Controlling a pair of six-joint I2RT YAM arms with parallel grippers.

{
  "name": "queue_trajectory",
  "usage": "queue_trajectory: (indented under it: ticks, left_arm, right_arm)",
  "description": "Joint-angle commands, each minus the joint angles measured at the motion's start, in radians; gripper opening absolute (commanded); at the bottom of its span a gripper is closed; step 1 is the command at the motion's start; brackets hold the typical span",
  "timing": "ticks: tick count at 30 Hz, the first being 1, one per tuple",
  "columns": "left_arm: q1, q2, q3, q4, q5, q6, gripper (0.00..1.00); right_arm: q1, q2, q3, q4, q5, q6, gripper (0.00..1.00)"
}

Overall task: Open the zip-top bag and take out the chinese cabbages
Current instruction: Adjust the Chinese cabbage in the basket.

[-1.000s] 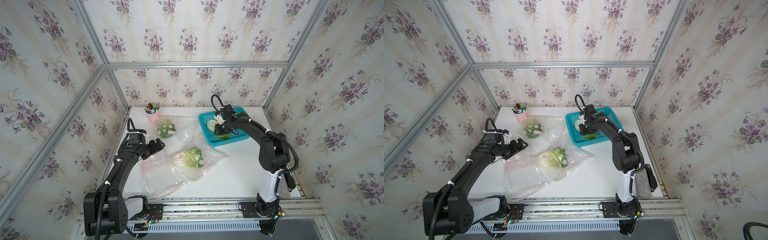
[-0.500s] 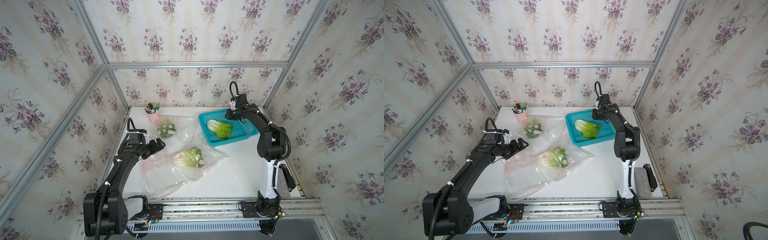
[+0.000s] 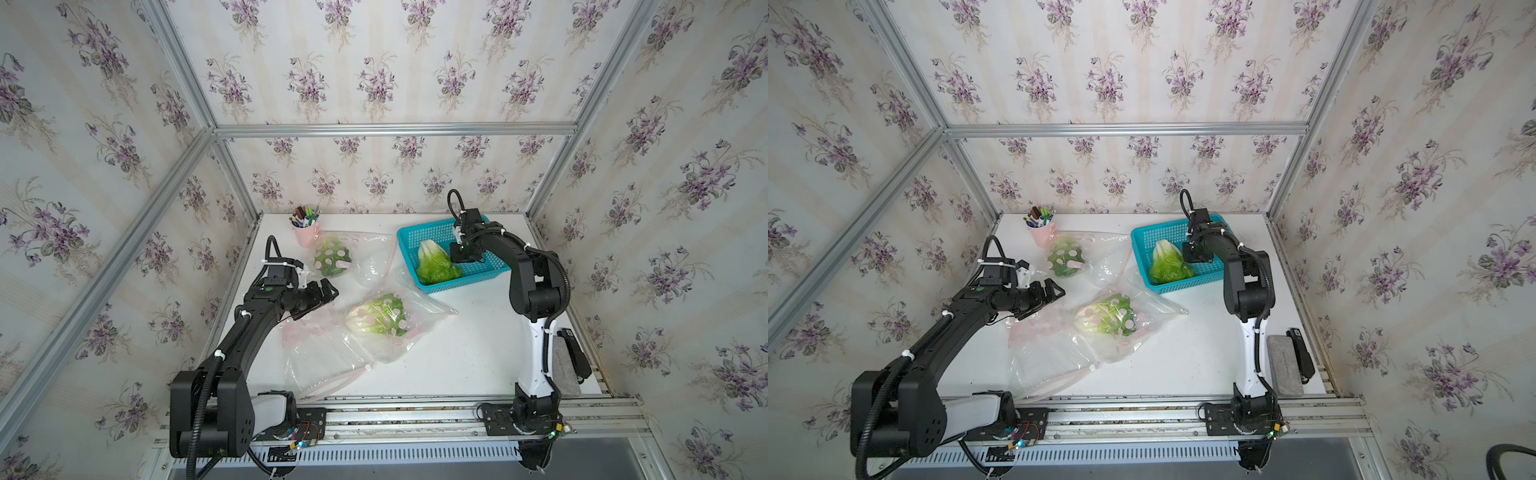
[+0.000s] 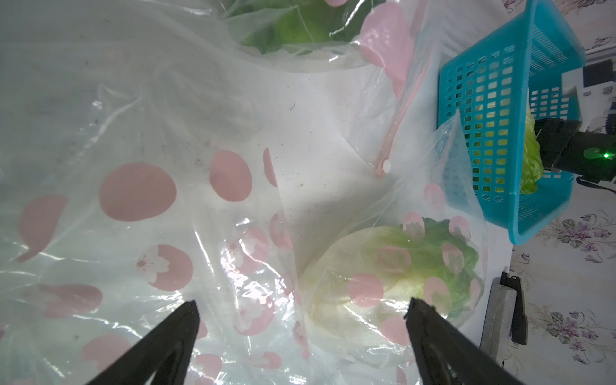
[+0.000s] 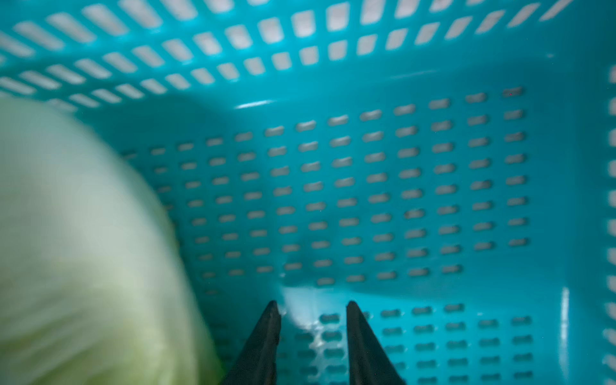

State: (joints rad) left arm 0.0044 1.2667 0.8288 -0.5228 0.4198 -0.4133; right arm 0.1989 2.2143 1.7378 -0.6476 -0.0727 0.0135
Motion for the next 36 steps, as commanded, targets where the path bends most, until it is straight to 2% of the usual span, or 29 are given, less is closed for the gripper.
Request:
queue_trajectory:
  ticks: [1,8,10,16,21,25,28,30,32,36]
  left_arm:
    - [-0.004,0.003,0.009,0.01,0.001,0.008,0.99]
    - [-0.01,0.005,0.008,0.009,-0.004,0.01,0.99]
    - [-0.013,0.004,0.008,0.009,-0.003,0.011,0.99]
    - [-0.033,0.006,0.007,0.009,-0.003,0.017,0.99]
    - [-0.085,0.017,0.029,-0.006,-0.002,0.037,0.99]
    - [-0.178,0.066,0.084,-0.052,-0.045,0.065,0.99]
    - [-0.242,0.102,0.115,-0.062,-0.065,0.058,0.99]
    - [-0.272,0.117,0.124,-0.062,-0.081,0.042,0.98]
    - [-0.301,0.13,0.133,-0.062,-0.091,0.034,0.96]
    - [-0.342,0.143,0.129,-0.069,-0.122,0.009,0.91]
  right_arm:
    - [0.013,-0.046,-0.046,0.029,-0.053,-0.018,0.32]
    - [0.039,-0.082,-0.113,0.089,-0.052,0.005,0.33]
    - [0.039,-0.069,-0.099,0.098,-0.039,0.013,0.39]
    - [0.046,-0.013,-0.029,0.131,-0.012,0.014,0.47]
    - [0.065,-0.033,-0.007,0.099,0.143,0.001,0.67]
    - [0.065,-0.125,-0.048,0.074,0.296,0.019,0.79]
    - [0.064,-0.222,-0.107,0.072,0.352,0.025,0.85]
    - [0.063,-0.305,-0.169,0.088,0.326,0.034,0.88]
    - [0.062,-0.393,-0.24,0.115,0.232,0.052,0.88]
    - [0.068,-0.539,-0.374,0.175,-0.102,0.104,0.75]
